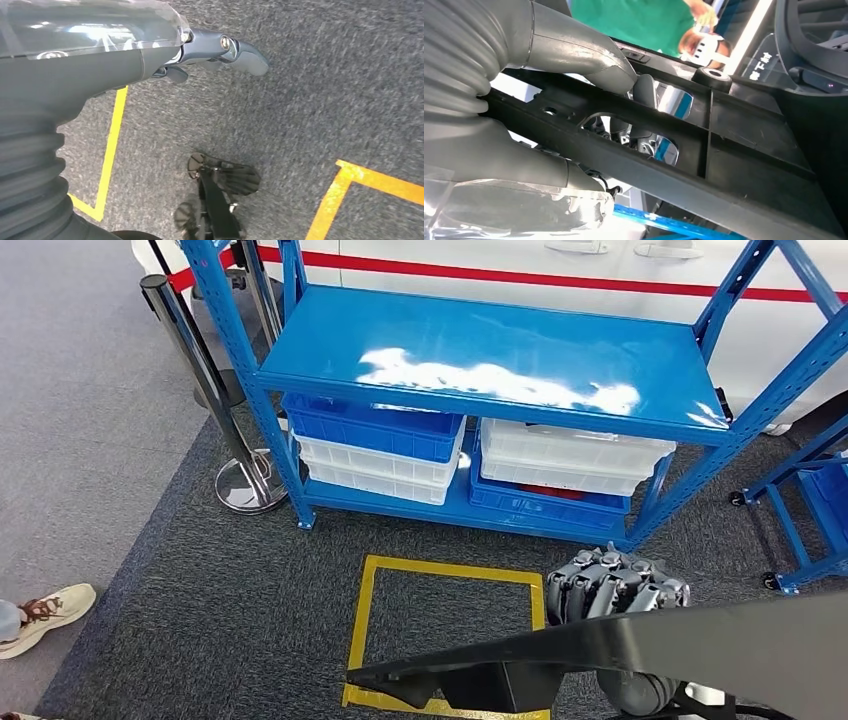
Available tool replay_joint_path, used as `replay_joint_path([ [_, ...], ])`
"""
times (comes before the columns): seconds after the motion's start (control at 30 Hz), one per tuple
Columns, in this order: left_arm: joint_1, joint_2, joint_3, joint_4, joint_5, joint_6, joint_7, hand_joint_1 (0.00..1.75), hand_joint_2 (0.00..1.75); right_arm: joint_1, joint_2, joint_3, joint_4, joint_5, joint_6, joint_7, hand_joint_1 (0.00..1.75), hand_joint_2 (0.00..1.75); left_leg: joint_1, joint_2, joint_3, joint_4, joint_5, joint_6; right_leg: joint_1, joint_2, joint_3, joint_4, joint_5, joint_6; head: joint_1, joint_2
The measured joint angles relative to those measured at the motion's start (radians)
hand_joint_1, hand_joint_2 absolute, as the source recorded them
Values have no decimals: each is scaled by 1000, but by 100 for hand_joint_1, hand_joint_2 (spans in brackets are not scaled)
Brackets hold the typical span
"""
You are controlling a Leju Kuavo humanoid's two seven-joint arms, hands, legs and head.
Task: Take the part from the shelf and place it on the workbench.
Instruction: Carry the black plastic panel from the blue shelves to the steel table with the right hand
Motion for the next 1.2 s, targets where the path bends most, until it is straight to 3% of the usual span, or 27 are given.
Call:
replay_joint_path([
  [0.07,3,3,-1,-2,-5,1,1,0,175,7,0,-7,-7,0,13,0,157,175,-3,3,-1,2,2,-7,9,-17,60,-114,33,-13,0,0],
  [0.1,4,4,-1,-3,-6,1,0,0,175,9,1,-11,-10,2,23,-1,157,175,-5,7,-3,2,3,-12,14,-22,70,-139,36,-19,0,0],
  [0.2,6,10,-1,-8,-9,4,0,0,175,14,3,-19,-17,12,49,-2,157,175,-5,17,-5,1,3,-30,14,-10,67,-153,44,-36,-1,0],
  [0.23,5,11,-1,-10,-9,5,0,0,175,15,4,-21,-21,15,53,-2,157,175,-5,14,-11,15,-10,-34,11,-5,67,-159,49,-42,-1,0],
  [0.3,5,14,-1,-11,-9,5,0,0,175,15,7,-23,-25,18,55,-2,157,175,-3,4,-48,103,-68,-40,8,3,66,-166,57,-53,-2,0],
  [0.37,6,16,-1,-12,-9,5,1,0,175,18,9,-23,-26,19,55,-2,157,175,-2,-1,-105,234,-128,-43,9,14,61,-164,60,-57,-2,0],
  [0.4,6,17,-1,-12,-9,5,1,0,175,19,10,-23,-26,19,55,-2,157,175,-2,-1,-120,271,-136,-45,10,20,59,-162,61,-57,-2,0],
  [0.43,7,18,-1,-13,-9,5,1,0,175,20,10,-24,-26,19,55,-2,157,175,-1,-1,-118,271,-124,-46,9,28,58,-160,61,-57,-2,0],
  [0.47,7,19,-1,-14,-9,5,2,0,175,21,11,-24,-26,19,55,-2,157,175,0,-3,-97,233,-95,-47,9,35,57,-156,61,-56,-2,0],
  [0.53,7,21,-1,-15,-7,5,2,0,175,21,12,-25,-27,19,57,-2,157,175,4,-27,-29,100,-35,-46,9,51,53,-144,58,-50,-2,0],
  [0.57,6,21,-1,-15,-6,5,2,0,175,20,13,-25,-28,20,60,-2,157,175,6,-41,-6,51,-21,-43,10,59,47,-137,57,-45,-1,0],
  [0.63,5,21,-1,-15,-3,4,3,0,175,17,14,-25,-31,23,67,1,157,175,4,-55,6,18,-20,-36,10,74,34,-129,60,-32,-1,0],
  [0.7,2,21,-1,-16,-6,3,3,0,175,11,14,-25,-36,25,69,7,157,175,4,-39,2,14,-11,-23,6,82,26,-126,64,-19,-1,0],
  [0.77,-4,20,-1,-16,-11,5,1,0,175,1,14,-25,-45,27,65,9,157,175,6,-22,0,8,-3,-9,5,61,6,-88,37,-9,2,0],
  [0.87,-6,15,-1,-15,-13,20,-6,0,175,-5,14,-23,-55,34,54,1,157,175,6,4,-6,7,1,-2,1,23,-72,84,-53,4,6,0],
  [0.9,-6,13,-1,-15,-12,24,-6,0,175,-1,14,-22,-57,37,52,-1,157,175,5,14,-8,7,1,-2,0,20,-90,127,-66,7,5,0],
  [0.93,-6,10,-1,-15,-12,27,-4,0,175,1,14,-20,-57,40,52,0,157,175,5,23,-8,7,1,-2,-1,17,-94,138,-60,8,6,0],
  [0.97,-7,7,-1,-15,-11,31,0,0,175,3,14,-18,-57,42,52,0,157,175,5,32,-8,7,1,-2,-1,13,-79,112,-38,7,6,0],
  [1.07,-10,-5,0,-15,-2,52,26,0,175,-11,14,-8,-56,43,54,5,157,175,2,55,-4,8,-1,-7,9,-29,24,-81,46,-9,6,0],
  [1.13,-11,-13,4,-15,10,72,46,0,175,-33,15,3,-52,35,54,15,157,175,-1,71,-4,7,-2,-16,20,-47,47,-136,55,-23,5,0],
  [1.2,-14,-19,12,-15,21,89,60,0,175,-52,16,15,-46,21,50,28,157,175,-2,83,-1,5,-3,-29,20,-33,45,-145,59,-34,5,0],
])
